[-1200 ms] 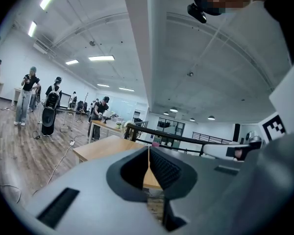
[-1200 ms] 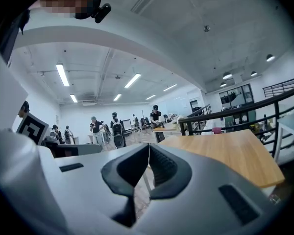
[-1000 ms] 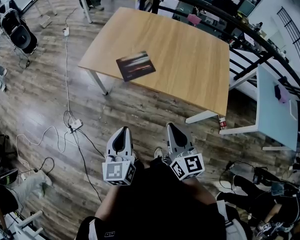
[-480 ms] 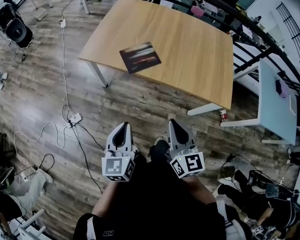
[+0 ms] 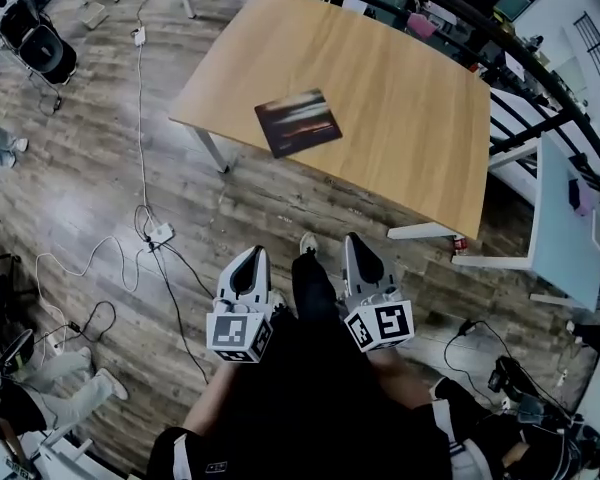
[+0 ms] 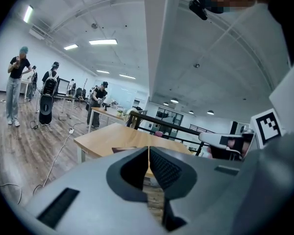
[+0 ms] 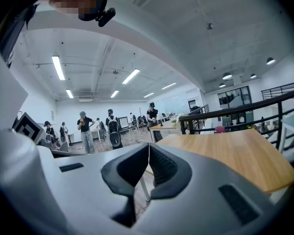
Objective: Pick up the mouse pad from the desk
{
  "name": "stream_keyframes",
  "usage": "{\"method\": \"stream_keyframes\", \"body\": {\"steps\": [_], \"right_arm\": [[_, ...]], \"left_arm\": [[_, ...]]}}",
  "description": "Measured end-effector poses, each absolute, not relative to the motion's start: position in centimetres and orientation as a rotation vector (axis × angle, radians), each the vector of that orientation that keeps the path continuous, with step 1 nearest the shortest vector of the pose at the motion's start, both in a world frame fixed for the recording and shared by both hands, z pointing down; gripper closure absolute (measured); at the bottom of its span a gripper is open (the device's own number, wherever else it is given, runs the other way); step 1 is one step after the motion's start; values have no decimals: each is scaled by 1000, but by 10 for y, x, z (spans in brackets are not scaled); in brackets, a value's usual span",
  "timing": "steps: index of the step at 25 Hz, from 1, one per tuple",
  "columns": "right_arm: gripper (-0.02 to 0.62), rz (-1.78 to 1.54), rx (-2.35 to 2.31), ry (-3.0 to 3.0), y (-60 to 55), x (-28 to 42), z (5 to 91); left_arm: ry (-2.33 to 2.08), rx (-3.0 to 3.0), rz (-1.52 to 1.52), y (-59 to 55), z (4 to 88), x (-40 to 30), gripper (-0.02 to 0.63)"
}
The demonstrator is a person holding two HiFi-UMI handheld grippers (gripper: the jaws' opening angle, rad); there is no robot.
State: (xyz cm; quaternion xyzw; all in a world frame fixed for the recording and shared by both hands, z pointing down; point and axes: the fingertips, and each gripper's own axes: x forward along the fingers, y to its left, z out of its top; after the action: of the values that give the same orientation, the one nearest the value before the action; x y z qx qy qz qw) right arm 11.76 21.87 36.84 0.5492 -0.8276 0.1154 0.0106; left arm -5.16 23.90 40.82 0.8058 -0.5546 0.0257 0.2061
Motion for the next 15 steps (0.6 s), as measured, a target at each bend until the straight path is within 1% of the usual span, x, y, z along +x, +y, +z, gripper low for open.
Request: {"method": "stream_keyframes", "body": {"steps": [15], "right_arm": [[565,355,1530,-2662,68,122,370]], "left_arm": [[-1611,2159,107,104,415,-29,580]]}}
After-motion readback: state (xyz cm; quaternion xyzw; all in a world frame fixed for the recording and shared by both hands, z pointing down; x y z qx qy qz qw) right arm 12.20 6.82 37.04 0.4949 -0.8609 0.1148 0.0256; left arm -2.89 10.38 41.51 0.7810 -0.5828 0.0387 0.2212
